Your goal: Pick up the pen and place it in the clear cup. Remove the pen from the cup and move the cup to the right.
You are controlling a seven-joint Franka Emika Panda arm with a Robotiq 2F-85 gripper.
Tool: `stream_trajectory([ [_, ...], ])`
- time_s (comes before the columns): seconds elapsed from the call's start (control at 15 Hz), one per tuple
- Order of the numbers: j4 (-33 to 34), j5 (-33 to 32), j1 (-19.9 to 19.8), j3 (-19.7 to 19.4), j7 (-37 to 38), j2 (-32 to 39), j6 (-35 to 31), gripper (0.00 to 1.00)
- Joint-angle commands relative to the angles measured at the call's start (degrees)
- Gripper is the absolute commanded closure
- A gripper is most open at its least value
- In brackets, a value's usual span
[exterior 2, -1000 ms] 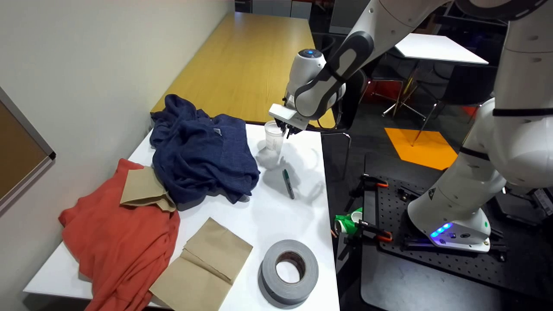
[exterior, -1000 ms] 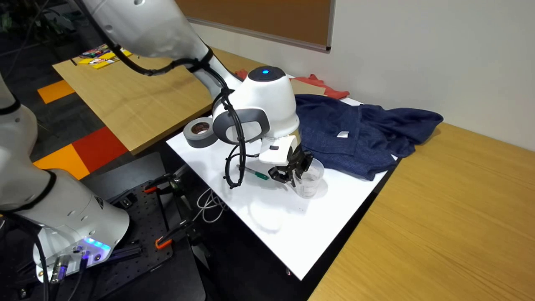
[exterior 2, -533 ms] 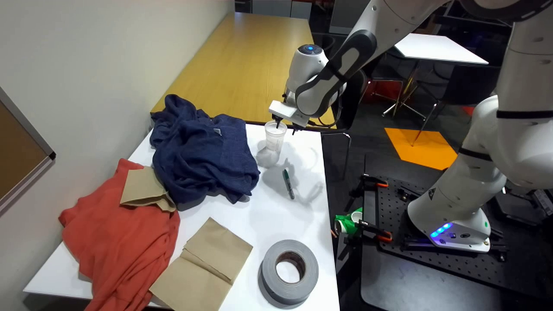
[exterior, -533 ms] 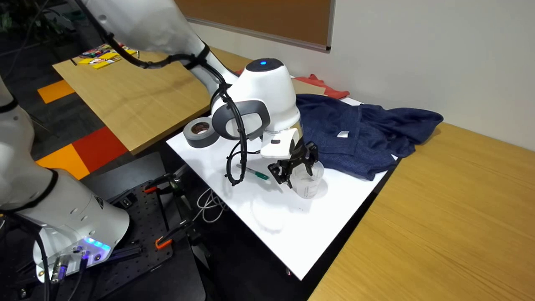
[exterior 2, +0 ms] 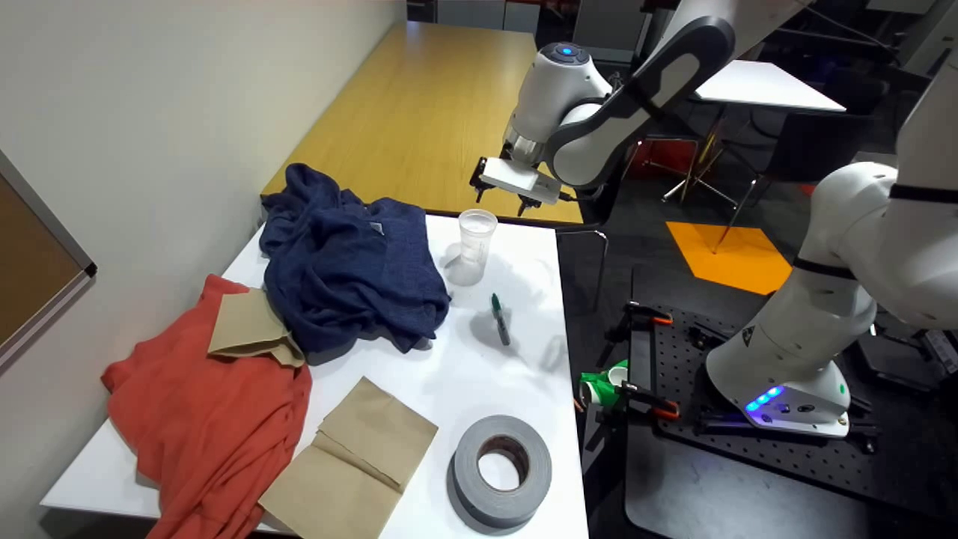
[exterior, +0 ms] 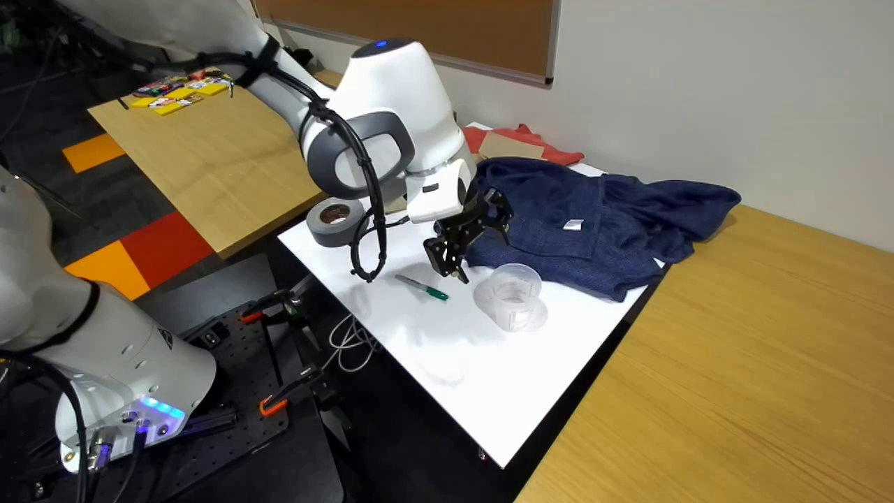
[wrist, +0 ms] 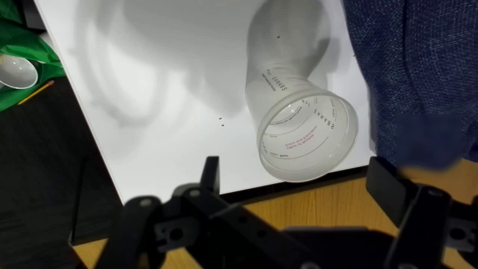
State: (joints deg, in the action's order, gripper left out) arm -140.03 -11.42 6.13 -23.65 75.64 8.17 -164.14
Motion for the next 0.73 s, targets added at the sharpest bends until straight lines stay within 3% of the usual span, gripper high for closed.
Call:
stream_trajectory([
  [0.0,-5.7,-4.8,1.2,-0.3,-0.4,-9.0,2.4,0.00],
  [0.13,-7.0,-7.1,1.3,0.1,0.0,-11.5,3.5,0.00],
  [0.2,-7.5,-7.7,-4.0,5.6,-0.4,-12.6,4.1,0.00],
  [0.33,-9.2,-6.5,-6.1,8.9,-2.3,-14.7,4.6,0.00],
  [0.4,-6.6,-5.7,-7.8,10.2,-1.1,-10.5,2.7,0.00],
  [0.47,-7.2,-5.6,-8.6,11.5,-1.5,-11.4,3.0,0.00],
  [0.67,-8.2,-5.4,-9.3,12.5,-2.0,-12.7,3.1,0.00],
])
